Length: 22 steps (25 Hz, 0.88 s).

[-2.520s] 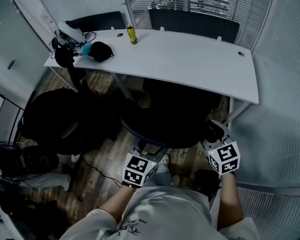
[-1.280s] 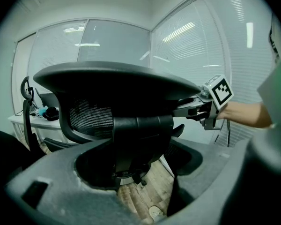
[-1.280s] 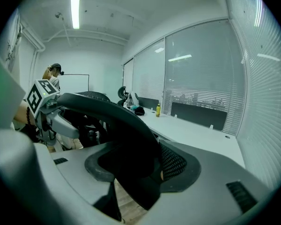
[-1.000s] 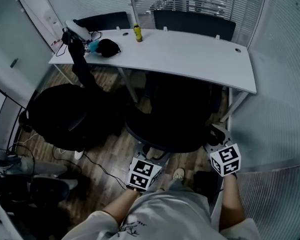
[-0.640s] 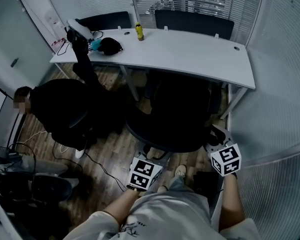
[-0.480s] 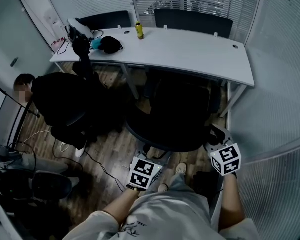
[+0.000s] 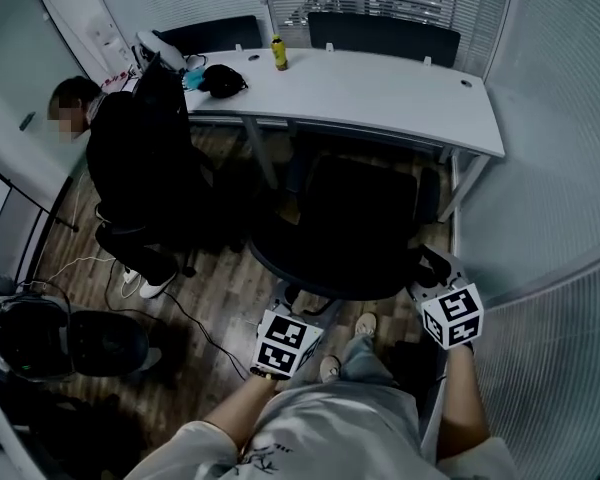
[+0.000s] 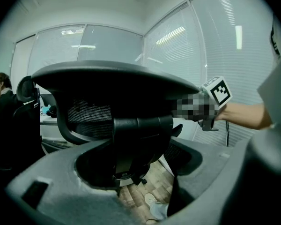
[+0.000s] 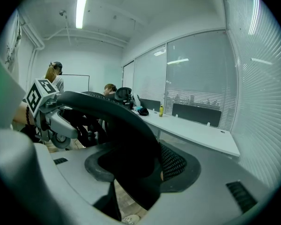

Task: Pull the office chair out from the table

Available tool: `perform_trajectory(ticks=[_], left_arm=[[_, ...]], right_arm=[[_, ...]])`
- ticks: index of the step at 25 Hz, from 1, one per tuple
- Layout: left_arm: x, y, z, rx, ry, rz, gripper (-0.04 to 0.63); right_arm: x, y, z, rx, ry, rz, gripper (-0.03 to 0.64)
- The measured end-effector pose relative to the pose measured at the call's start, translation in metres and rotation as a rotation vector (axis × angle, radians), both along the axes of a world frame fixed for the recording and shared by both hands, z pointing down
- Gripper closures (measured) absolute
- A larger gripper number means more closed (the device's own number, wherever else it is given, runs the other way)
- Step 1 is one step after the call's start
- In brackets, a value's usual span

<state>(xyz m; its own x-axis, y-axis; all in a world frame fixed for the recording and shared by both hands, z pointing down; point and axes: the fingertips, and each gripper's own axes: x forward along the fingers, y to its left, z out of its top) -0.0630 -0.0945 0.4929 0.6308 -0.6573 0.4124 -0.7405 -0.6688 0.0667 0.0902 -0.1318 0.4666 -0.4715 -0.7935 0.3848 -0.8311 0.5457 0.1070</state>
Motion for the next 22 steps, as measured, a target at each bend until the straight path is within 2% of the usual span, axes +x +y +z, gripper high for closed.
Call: perform_trajectory(ticks=[22], left_arm=[[-0.009,0.065,0.005,0.004,-0.013,0.021,0.279]], right_arm=[[-0.009,0.064,0.004,-0.012,0.004,-0.001,0.400]])
